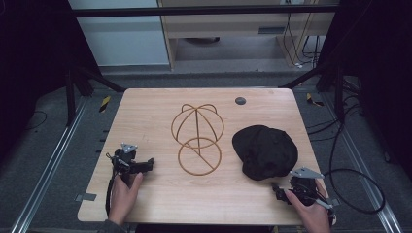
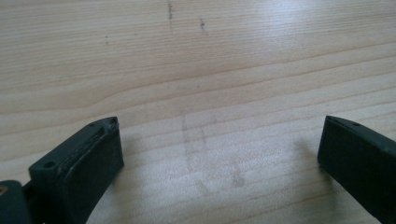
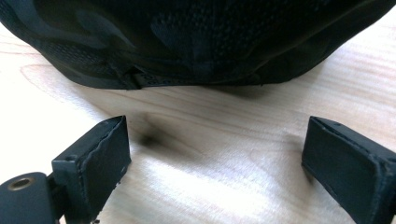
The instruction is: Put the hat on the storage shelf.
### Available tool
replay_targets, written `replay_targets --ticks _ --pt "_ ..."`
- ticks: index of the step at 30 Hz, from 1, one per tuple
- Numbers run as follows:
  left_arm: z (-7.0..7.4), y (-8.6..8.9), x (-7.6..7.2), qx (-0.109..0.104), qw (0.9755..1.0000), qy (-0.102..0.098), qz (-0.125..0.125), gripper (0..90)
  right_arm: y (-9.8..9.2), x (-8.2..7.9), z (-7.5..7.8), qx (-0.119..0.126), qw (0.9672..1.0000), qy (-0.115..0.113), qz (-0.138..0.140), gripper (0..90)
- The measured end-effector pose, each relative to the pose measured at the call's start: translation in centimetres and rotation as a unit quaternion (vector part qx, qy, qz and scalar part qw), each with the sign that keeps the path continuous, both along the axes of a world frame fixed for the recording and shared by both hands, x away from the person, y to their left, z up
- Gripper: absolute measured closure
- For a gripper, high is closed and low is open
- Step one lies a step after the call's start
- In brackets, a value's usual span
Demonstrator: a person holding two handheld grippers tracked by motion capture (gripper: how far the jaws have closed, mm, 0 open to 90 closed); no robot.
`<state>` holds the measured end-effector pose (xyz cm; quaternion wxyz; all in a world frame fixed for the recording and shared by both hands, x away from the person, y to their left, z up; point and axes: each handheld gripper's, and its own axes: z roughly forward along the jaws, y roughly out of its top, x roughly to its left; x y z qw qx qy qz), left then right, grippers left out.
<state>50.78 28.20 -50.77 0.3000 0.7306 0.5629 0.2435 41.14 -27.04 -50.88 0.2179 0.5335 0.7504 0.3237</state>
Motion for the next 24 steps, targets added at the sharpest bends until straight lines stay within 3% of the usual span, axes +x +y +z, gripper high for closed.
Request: replay_targets --ticks 13,14,16,18,24 --pt "0.0 0.1 0.0 0.000 1.0000 0.001 0.001 0.0 0.9 -0.4 4.4 -0.021 0.9993 0.024 0.020 9.8" --pt "0.0 0.1 0.0 0.000 1.0000 0.001 0.001 0.0 1.1 -0.4 5.5 -0.033 0.9986 0.029 0.028 9.9" --pt "0.0 0.1 0.0 0.000 1.0000 0.001 0.001 0.0 1.1 -0.4 5.8 -0.038 0.9983 0.031 0.031 10.0" --pt "0.0 0.1 0.0 -0.001 1.0000 0.000 0.001 0.0 1.2 -0.1 7.4 -0.047 0.9974 0.033 0.043 10.7" --pt "0.0 0.1 0.0 0.000 1.0000 0.001 0.001 0.0 1.2 0.8 9.7 -0.056 0.9959 0.045 0.054 10.9"
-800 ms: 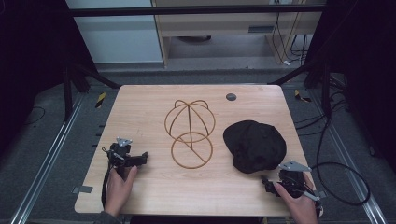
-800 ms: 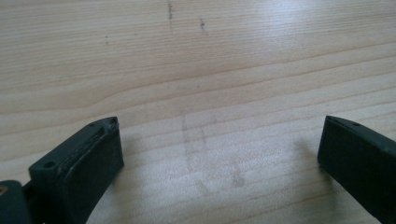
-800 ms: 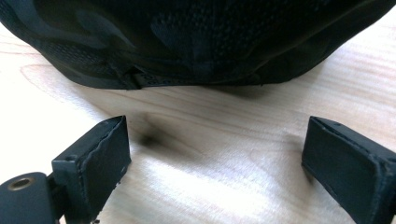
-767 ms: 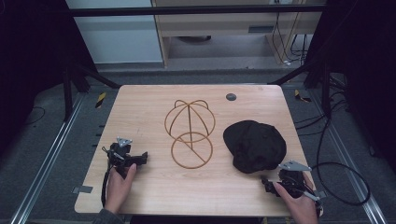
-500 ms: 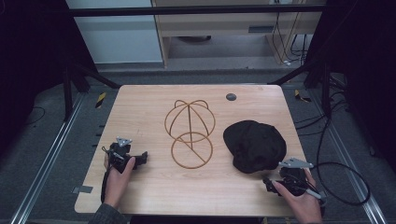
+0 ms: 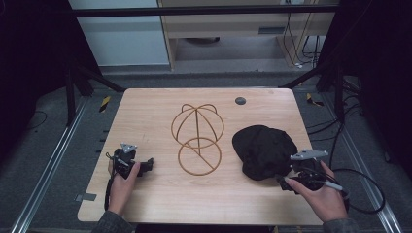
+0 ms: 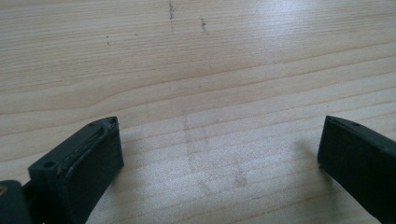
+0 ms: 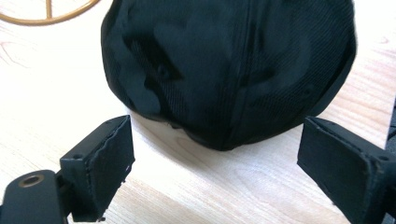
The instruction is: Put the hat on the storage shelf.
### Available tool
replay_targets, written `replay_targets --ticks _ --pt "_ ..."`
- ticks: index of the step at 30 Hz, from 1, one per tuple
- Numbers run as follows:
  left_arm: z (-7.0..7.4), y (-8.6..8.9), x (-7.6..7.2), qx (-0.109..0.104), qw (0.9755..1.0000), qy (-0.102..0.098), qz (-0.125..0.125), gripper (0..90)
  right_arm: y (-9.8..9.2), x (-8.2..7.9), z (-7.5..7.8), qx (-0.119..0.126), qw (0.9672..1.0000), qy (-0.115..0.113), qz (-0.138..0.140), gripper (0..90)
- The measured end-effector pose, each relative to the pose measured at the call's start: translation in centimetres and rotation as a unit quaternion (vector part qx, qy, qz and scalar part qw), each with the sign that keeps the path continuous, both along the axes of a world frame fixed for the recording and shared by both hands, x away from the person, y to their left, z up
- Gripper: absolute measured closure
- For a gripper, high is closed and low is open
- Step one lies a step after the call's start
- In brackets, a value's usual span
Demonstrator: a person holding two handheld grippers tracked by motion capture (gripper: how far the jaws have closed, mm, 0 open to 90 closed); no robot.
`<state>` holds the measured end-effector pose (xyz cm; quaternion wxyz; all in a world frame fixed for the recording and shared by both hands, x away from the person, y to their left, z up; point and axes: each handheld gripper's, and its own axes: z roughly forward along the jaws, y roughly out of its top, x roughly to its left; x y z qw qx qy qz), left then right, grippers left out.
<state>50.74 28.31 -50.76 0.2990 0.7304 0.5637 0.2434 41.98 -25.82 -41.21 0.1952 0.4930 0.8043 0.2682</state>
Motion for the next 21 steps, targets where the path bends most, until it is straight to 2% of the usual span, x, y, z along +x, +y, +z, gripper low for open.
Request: replay_targets --ticks 2,7,13,16,21 --pt "0.0 0.0 0.0 -0.001 1.0000 -0.001 0.000 0.0 0.0 0.2 0.2 -0.001 1.0000 -0.001 0.001 10.8" --pt "0.0 -0.1 0.0 -0.001 1.0000 -0.001 0.002 0.0 0.5 1.6 2.2 -0.010 0.9999 0.004 0.012 10.9" --pt "0.0 -0.2 -0.1 0.000 1.0000 -0.001 0.003 0.0 1.1 2.7 3.2 -0.013 0.9998 0.006 0.015 11.2" --pt "0.0 -0.2 -0.1 0.000 1.0000 0.000 0.002 0.0 1.5 4.2 4.0 -0.008 0.9999 0.008 0.008 13.1" --pt "0.0 -0.4 -0.1 0.000 1.0000 0.000 -0.001 0.0 2.1 6.2 4.3 -0.010 0.9998 0.017 -0.001 14.3"
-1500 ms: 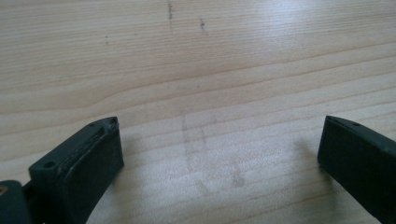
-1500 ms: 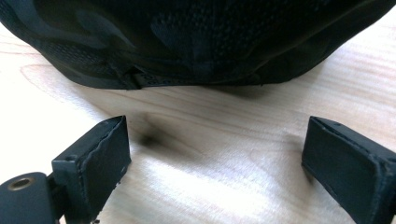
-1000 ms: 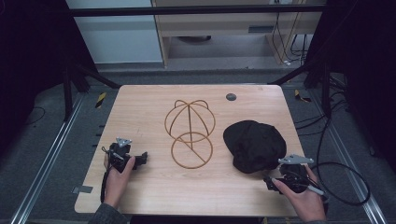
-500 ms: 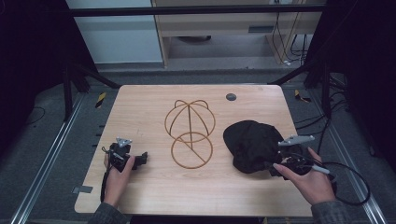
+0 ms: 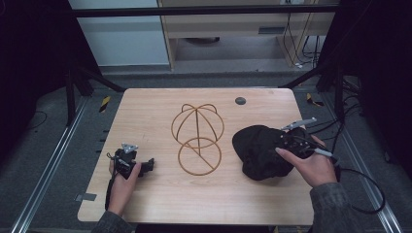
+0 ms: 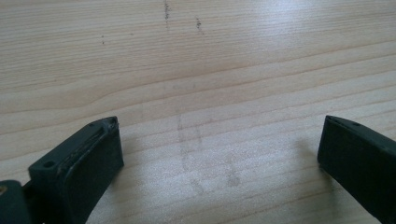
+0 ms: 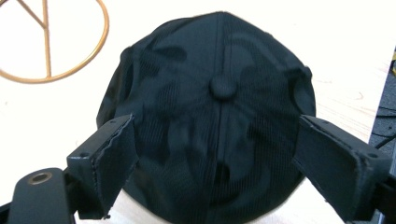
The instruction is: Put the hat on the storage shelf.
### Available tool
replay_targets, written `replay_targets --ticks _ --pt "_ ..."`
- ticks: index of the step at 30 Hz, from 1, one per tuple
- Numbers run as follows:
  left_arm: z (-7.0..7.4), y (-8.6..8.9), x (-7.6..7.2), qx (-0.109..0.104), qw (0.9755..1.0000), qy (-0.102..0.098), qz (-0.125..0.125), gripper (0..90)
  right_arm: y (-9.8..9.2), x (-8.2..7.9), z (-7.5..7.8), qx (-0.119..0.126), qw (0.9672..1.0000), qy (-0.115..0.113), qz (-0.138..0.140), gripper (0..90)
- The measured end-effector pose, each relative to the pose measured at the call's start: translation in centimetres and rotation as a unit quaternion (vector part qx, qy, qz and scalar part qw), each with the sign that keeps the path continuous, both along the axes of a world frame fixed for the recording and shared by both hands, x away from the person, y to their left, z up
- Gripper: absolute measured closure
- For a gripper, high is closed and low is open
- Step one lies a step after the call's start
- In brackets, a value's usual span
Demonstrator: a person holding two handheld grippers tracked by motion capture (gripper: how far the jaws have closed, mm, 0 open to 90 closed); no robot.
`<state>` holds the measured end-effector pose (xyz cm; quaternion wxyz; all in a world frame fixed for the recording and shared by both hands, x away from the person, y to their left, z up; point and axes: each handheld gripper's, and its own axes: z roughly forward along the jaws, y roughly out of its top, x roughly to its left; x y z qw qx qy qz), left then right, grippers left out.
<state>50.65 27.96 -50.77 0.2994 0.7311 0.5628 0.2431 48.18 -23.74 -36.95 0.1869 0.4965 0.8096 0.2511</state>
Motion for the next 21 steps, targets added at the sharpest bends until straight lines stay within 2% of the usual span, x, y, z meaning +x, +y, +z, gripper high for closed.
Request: replay_targets --ticks 6,8,16,21 --pt "0.0 -0.2 0.0 0.000 1.0000 -0.001 -0.003 0.0 0.2 2.0 -0.9 -0.010 0.9997 0.021 -0.009 17.7" --pt "0.0 -0.2 0.0 -0.001 1.0000 -0.001 -0.003 0.0 0.1 2.4 -1.2 -0.003 0.9994 0.030 -0.014 19.9" --pt "0.0 -0.5 -0.1 0.000 1.0000 0.000 -0.009 0.0 -0.4 2.8 -2.0 0.006 0.9989 0.045 -0.010 36.7" --pt "0.0 -0.6 -0.1 0.000 0.9999 0.000 -0.011 0.0 -0.7 2.9 -2.1 0.008 0.9990 0.044 -0.004 52.8"
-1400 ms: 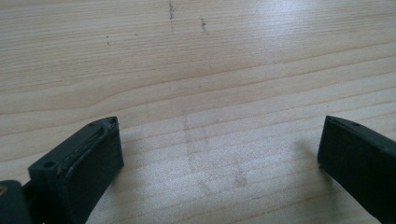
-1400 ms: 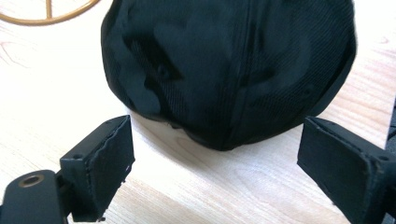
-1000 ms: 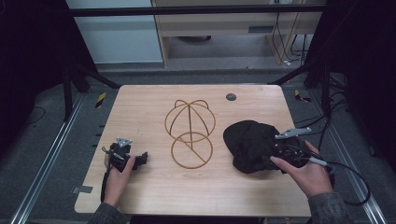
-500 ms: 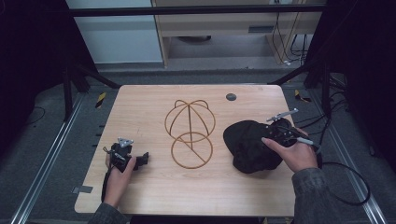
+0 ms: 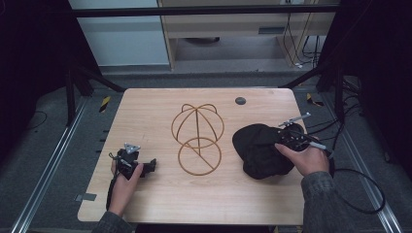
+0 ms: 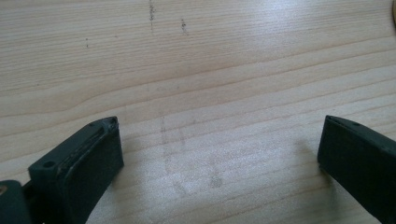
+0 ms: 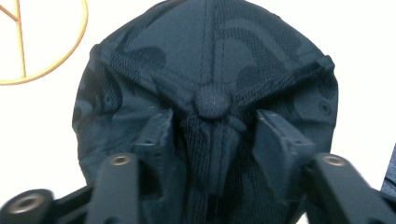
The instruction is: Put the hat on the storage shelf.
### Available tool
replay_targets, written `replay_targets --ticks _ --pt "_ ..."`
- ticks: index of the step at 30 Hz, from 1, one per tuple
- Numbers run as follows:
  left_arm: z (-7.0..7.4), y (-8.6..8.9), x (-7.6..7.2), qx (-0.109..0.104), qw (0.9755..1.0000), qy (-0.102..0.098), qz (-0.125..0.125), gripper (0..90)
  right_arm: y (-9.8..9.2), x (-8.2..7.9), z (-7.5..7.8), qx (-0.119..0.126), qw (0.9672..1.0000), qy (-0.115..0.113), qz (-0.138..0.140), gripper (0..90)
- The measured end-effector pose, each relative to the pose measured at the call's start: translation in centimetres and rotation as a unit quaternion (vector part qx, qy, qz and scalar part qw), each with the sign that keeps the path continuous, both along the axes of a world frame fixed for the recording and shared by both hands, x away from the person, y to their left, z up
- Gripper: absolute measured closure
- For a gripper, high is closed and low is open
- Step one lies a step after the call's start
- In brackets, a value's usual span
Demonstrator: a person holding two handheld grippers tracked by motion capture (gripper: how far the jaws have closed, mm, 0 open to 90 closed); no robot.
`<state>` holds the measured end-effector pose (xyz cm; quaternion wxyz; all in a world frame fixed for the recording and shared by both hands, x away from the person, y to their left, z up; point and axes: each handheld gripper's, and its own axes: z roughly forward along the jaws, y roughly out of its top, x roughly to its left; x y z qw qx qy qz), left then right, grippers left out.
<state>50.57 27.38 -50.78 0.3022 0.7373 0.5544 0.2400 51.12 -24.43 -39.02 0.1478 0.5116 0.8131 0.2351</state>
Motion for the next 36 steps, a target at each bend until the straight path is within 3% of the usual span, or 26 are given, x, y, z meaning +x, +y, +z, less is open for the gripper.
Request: replay_targets --ticks 1,7,15,22,36 --pt "0.0 0.0 0.0 0.000 1.0000 0.000 0.000 0.0 0.0 0.0 0.0 0.000 1.0000 0.000 0.000 52.8" --pt "0.0 -0.1 0.0 0.000 1.0000 0.000 -0.002 0.0 -0.4 0.3 -0.2 0.016 0.9998 0.008 0.006 73.1" --pt "0.0 -0.1 0.0 -0.001 1.0000 0.000 -0.004 0.0 -0.7 0.7 0.0 0.025 0.9996 0.008 0.013 82.6" --pt "0.0 -0.1 0.0 0.000 1.0000 0.000 -0.005 0.0 -0.5 0.8 0.6 0.020 0.9996 0.007 0.019 85.3" --pt "0.0 -0.2 -0.1 0.000 1.0000 0.001 -0.007 0.0 -0.2 0.3 4.1 0.022 0.9989 -0.023 0.035 86.9"
